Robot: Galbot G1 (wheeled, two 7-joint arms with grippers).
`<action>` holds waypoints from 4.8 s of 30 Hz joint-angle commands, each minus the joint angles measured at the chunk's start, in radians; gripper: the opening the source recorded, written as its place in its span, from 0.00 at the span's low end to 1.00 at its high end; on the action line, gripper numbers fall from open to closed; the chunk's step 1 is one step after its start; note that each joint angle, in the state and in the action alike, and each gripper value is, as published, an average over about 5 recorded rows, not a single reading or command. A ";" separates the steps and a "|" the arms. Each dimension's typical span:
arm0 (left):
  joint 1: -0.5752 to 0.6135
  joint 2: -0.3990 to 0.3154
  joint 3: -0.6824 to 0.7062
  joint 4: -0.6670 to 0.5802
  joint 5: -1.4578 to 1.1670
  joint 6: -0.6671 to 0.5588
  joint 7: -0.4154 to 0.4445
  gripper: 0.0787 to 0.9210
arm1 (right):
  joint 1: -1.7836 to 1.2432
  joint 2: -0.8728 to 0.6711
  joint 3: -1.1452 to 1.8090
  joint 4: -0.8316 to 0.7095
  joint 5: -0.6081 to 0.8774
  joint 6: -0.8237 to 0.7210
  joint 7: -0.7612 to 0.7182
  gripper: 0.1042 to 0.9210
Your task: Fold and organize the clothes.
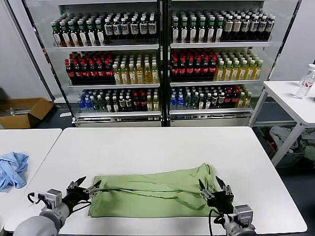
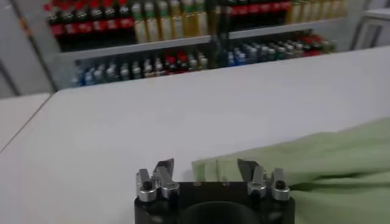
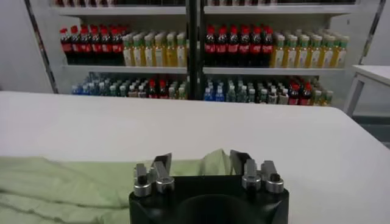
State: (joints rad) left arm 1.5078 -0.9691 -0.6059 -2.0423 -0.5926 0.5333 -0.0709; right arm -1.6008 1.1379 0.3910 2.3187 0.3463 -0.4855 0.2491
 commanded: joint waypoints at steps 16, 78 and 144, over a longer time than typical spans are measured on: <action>0.009 -0.182 0.140 -0.025 -0.103 0.040 -0.370 0.63 | -0.052 -0.002 0.002 -0.040 -0.069 0.027 -0.013 0.88; -0.125 -0.240 0.122 -0.321 -0.191 0.009 -0.083 0.29 | -0.059 0.026 0.067 0.003 -0.095 0.040 -0.017 0.88; 0.033 -0.245 0.182 -0.291 0.044 0.046 0.067 0.03 | 0.035 0.012 0.026 -0.056 -0.128 0.051 -0.027 0.88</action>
State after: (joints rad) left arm 1.5101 -1.0192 -0.9972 -2.1641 -0.5664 0.5787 0.0255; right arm -1.5733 1.1498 0.4185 2.2710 0.2262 -0.4363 0.2227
